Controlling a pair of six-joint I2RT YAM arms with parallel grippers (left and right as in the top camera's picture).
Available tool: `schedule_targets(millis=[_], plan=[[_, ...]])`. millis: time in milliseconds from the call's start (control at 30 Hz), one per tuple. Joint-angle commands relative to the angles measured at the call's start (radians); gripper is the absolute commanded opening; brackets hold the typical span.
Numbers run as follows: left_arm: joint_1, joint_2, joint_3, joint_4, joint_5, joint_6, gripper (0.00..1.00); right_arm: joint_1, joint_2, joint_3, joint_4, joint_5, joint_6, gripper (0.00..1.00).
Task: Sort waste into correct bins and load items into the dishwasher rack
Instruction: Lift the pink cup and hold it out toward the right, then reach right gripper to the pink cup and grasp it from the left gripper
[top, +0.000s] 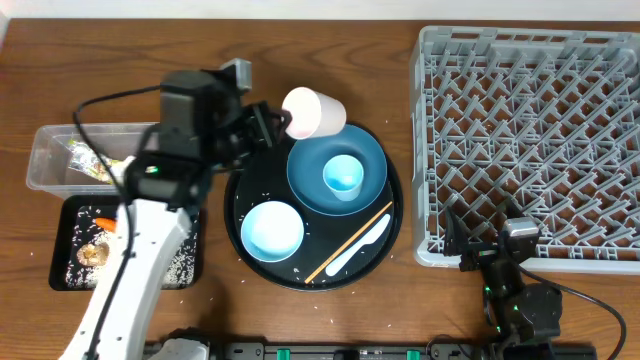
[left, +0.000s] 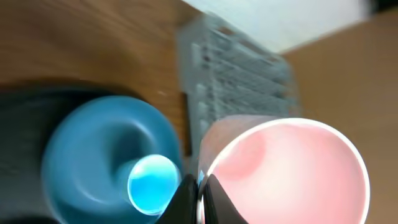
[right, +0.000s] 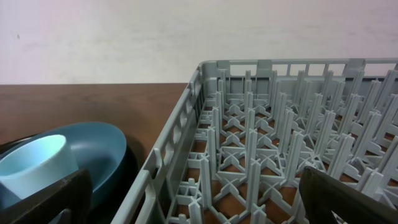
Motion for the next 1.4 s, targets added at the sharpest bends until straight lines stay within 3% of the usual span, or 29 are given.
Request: schedule_targets(millis=[0,167,367,433,567,733,833,1000,1200,1367], plan=[[0.064,0.019,0.019,-0.006,0.438,0.063,0.06,-0.010,-0.003,-0.001,-0.004,0.000,0.005,0.99],[0.098,0.081,0.018,-0.010,0.695,0.130,0.06,-0.010,-0.003,-0.001,-0.004,0.000,0.005,0.99],[0.074,0.181,0.018,-0.009,0.796,0.185,0.06,-0.010,-0.003,-0.001,-0.003,-0.008,0.007,0.99],[0.064,0.214,0.018,-0.009,0.834,0.245,0.06,-0.010,-0.003,-0.001,0.000,-0.047,0.081,0.99],[0.066,0.270,0.018,-0.001,0.843,0.280,0.06,-0.010,-0.003,-0.001,0.045,-0.198,0.404,0.99],[0.077,0.305,0.018,0.014,0.847,0.280,0.06,-0.010,0.010,0.000,0.256,-0.594,0.379,0.99],[0.080,0.306,0.018,0.045,0.851,0.277,0.06,-0.010,0.051,0.021,0.292,-0.636,0.519,0.99],[0.080,0.306,0.018,0.074,0.850,0.233,0.06,-0.017,0.228,0.159,0.294,-0.731,0.596,0.99],[0.080,0.306,0.018,0.085,0.850,0.233,0.06,-0.017,0.642,0.526,0.303,-1.068,0.577,0.99],[0.080,0.306,0.018,0.085,0.850,0.233,0.06,-0.017,0.900,0.734,0.303,-1.182,0.648,0.99]])
